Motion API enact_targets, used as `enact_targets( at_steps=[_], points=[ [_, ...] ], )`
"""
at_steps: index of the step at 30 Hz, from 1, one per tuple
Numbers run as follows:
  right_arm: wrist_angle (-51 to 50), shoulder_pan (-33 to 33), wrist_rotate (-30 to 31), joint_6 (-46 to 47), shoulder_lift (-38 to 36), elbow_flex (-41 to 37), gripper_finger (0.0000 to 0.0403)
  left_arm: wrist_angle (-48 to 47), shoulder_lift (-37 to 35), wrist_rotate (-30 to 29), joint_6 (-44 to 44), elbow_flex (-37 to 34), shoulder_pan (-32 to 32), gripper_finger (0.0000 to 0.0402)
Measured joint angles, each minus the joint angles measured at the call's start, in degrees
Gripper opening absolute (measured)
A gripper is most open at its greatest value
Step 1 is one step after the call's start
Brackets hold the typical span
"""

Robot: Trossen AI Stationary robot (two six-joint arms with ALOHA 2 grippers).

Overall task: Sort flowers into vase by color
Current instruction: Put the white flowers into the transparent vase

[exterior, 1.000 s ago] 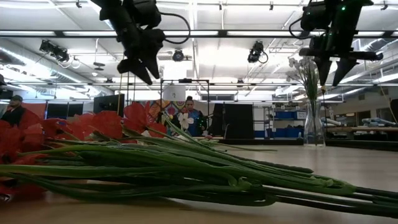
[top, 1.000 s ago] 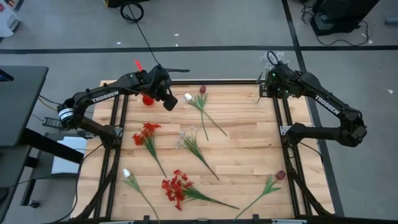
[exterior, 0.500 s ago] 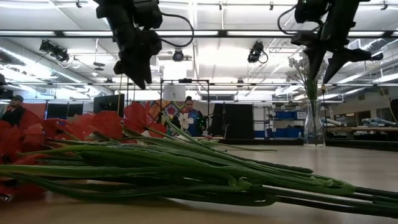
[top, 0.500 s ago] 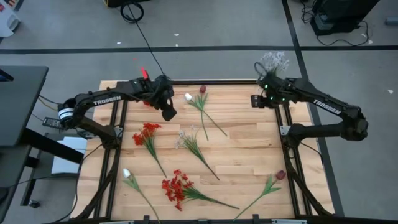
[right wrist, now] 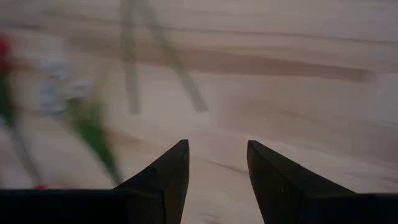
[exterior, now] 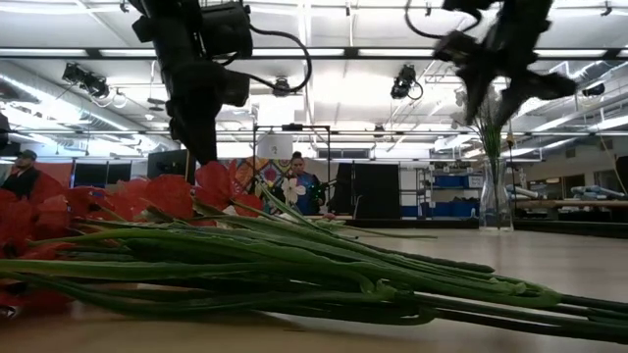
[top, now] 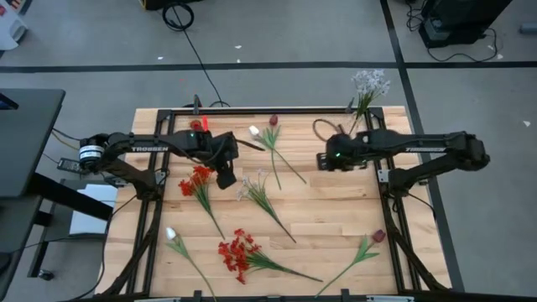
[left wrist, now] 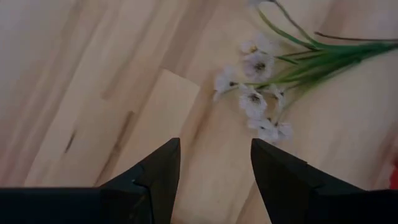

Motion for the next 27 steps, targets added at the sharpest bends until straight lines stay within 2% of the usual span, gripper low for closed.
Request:
enact_targets(
  at_steps=[8,14,21,27],
  points=[
    [34.98,6.35,0.06,-6.46,13.82,0.00,0.0169,-0.62,0.00,0.00,3.82,0.00,-0.74,0.0201],
    [55.58,8.58,3.74,-22.57,24.67,0.03,0.0169,-3.69,0.00,0.00,7.36,0.14,-0.72,0.0201],
    [51.88,9.91,2.93,-31.00,35.12,5.95,0.0177,-5.10,0.00,-0.01,12.06,0.17,-0.70,0.0201],
    [48.78,11.73,0.86,-31.67,42.56,13.99,0.0201,-4.89,0.00,0.00,14.71,0.17,-0.70,0.0201]
  ],
)
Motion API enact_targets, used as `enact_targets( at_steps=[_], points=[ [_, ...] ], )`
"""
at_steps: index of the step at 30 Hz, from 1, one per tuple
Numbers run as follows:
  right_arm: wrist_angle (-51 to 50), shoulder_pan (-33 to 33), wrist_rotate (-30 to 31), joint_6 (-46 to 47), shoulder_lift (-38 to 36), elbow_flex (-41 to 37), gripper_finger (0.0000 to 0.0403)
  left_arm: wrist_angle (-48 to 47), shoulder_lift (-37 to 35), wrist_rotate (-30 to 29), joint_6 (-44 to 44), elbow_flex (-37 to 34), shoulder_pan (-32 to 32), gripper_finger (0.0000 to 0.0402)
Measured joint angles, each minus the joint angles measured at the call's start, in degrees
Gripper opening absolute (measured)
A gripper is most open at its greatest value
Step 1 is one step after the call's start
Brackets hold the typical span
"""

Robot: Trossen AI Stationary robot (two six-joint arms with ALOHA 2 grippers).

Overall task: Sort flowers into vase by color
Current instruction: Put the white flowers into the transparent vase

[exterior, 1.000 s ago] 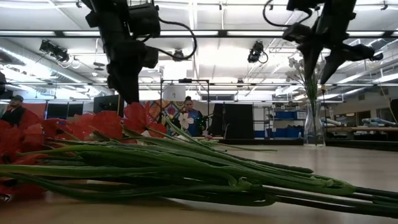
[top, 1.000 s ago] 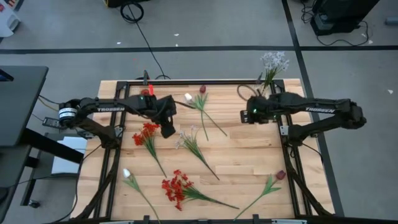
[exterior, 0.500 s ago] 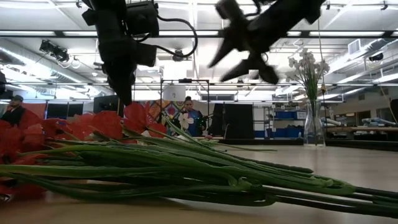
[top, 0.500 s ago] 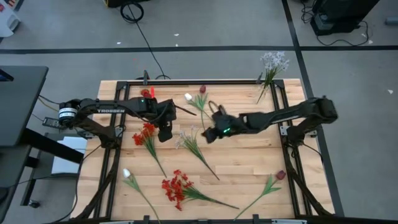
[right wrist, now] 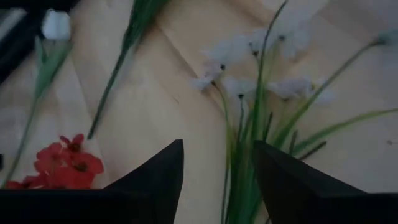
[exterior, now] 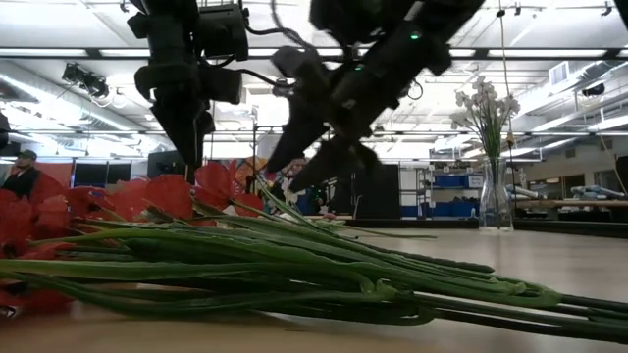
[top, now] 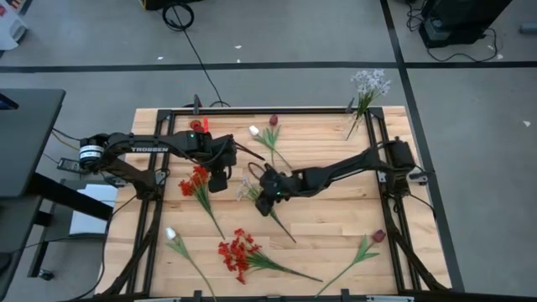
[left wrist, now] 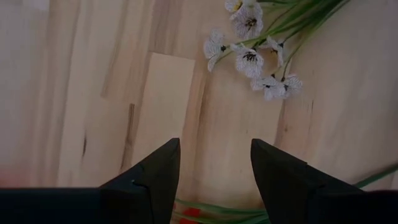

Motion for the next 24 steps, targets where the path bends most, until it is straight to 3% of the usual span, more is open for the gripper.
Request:
enact_targets(
  at_steps=[9,16,24],
  points=[
    [-23.03,-0.04,5.16,-1.26,7.30,14.22,0.0228,-1.81,-0.96,0.00,-0.36,0.02,0.02,0.0201],
    [-24.19,-0.41,4.81,1.54,7.86,16.02,0.0227,0.31,-5.61,0.02,-1.84,0.02,0.04,0.0201],
    [-24.07,-0.95,-0.23,2.56,9.73,15.93,0.0226,3.61,-10.53,0.02,-2.59,0.07,0.22,0.0201]
  ],
)
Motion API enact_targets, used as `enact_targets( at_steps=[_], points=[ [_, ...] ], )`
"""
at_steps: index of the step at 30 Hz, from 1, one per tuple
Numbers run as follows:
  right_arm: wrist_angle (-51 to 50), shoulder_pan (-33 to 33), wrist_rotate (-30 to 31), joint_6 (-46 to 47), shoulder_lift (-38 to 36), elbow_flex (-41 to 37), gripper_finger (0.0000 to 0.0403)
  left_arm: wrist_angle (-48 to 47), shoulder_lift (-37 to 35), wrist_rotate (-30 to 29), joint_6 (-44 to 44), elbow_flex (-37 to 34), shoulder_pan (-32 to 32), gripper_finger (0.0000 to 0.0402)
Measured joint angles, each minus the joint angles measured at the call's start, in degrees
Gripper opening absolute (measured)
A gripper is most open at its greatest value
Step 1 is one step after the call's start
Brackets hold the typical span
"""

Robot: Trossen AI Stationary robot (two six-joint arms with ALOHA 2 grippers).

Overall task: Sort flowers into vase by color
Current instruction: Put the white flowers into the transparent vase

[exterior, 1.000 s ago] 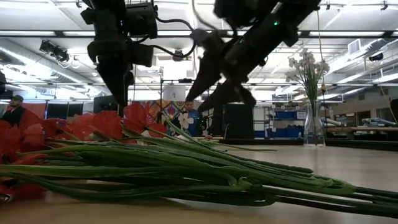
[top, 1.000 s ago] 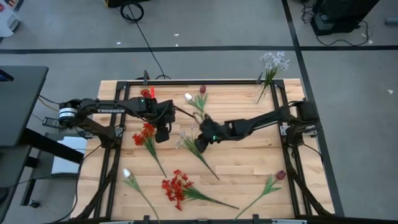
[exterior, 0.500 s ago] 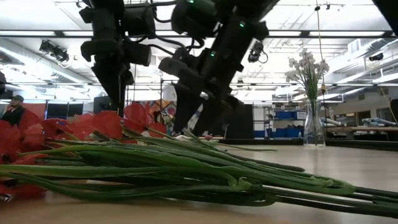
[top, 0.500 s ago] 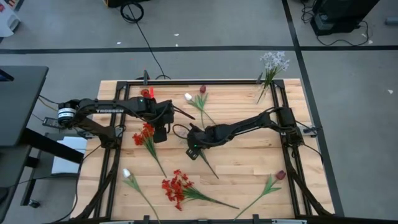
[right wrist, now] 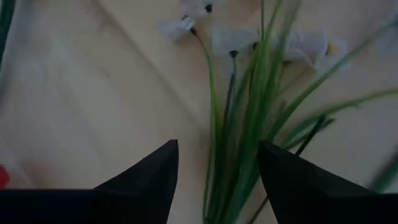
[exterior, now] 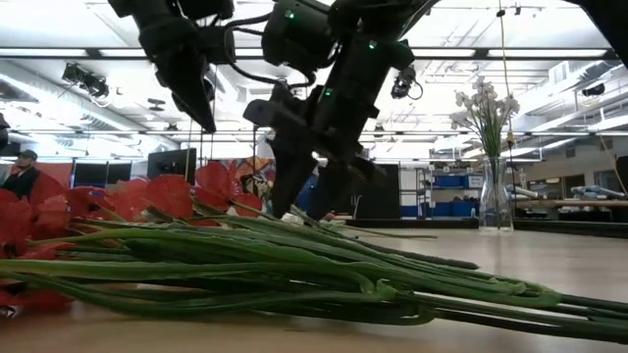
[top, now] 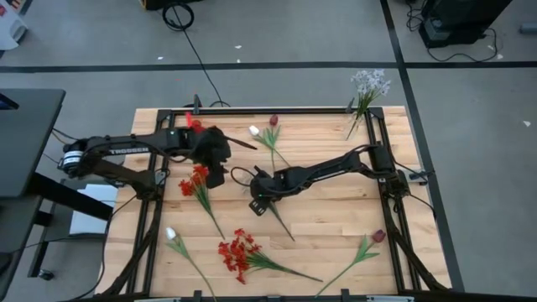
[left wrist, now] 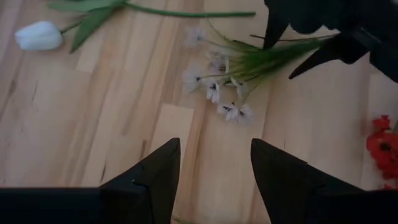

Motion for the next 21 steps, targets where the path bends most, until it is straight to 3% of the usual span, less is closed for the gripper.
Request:
enact_targets(
  at_steps=[7,12,17,21],
  points=[
    [-0.67,-0.30,-0.28,-1.18,0.05,-0.44,0.0189,0.14,-1.74,0.00,-2.07,0.05,0.48,0.0201],
    [-0.49,-0.99,-1.49,-0.78,0.03,-0.88,0.0125,0.75,-2.39,0.00,-3.08,0.02,0.48,0.0201],
    [-0.79,-2.33,-3.12,1.89,0.05,-1.31,0.0028,1.06,-2.65,0.00,-3.80,-0.02,0.48,0.0201],
    [-2.60,-3.66,-1.46,3.13,0.03,-1.37,0.0012,0.90,-2.65,-0.02,-4.93,-0.02,0.48,0.0201]
  ],
)
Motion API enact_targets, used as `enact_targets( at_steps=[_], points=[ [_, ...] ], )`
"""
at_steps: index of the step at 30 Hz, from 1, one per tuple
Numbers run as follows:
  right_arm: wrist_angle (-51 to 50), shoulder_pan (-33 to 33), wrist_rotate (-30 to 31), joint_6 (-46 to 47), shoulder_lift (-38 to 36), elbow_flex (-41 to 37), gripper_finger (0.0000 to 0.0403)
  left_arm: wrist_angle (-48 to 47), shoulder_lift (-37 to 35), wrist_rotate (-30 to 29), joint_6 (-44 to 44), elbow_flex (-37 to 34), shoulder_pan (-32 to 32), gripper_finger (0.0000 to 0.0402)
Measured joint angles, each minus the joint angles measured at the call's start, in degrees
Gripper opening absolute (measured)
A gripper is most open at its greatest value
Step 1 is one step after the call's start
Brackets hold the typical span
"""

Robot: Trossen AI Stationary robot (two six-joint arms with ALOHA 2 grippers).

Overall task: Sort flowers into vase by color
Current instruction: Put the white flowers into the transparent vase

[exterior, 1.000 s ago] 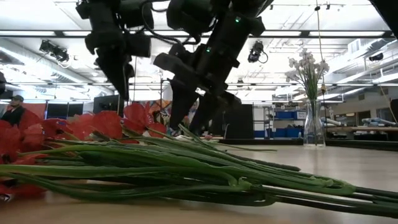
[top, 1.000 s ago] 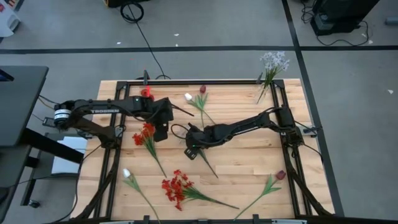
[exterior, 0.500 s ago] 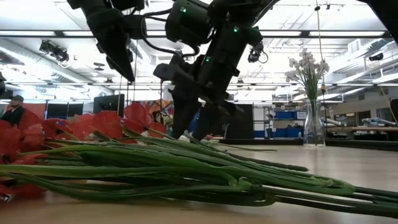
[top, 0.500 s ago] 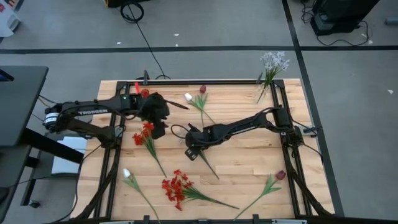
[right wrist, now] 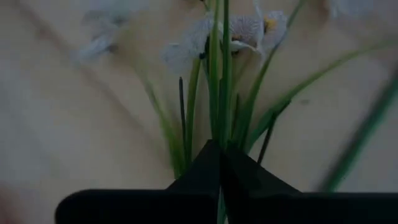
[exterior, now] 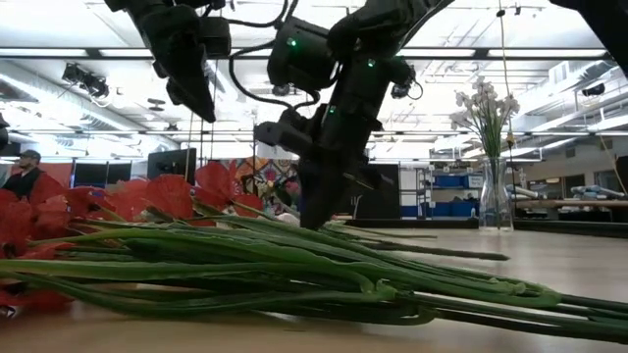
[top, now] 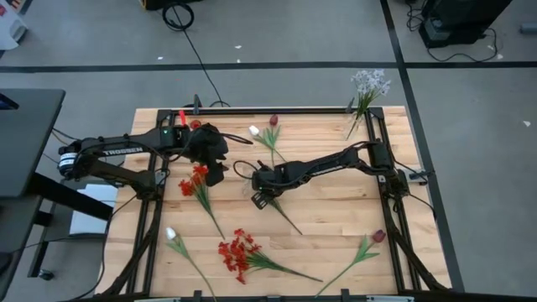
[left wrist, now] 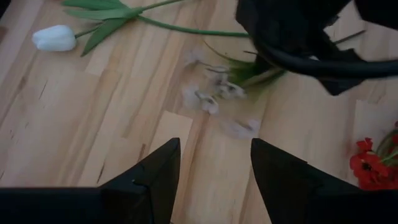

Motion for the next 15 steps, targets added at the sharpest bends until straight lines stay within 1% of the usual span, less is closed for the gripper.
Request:
enact_targets(
  at_steps=[2,4,8,11,13,15],
  points=[
    [-1.41,-0.83,2.27,0.64,-0.77,-0.07,0.0009,0.22,0.00,0.00,-0.89,0.00,0.00,0.0201],
    [-1.77,-1.53,5.96,0.66,-2.37,-0.11,0.0006,0.40,0.00,0.00,-1.81,0.00,0.00,0.0201],
    [-1.73,-3.01,13.99,-0.26,-8.20,-0.11,0.0005,2.12,0.02,0.01,-2.45,0.00,0.16,0.0201],
    [-1.32,-4.02,19.98,-4.04,-13.81,-0.11,0.0003,6.88,0.02,0.04,-3.33,0.00,1.10,0.0201],
    [0.33,-5.04,22.11,-8.45,-17.62,-0.06,0.0003,11.31,0.04,0.10,-3.33,0.00,2.33,0.0201],
    [1.62,-6.63,23.55,-11.11,-21.05,-0.04,0.0002,16.75,0.04,1.98,-4.21,0.00,4.17,0.0200]
  ],
)
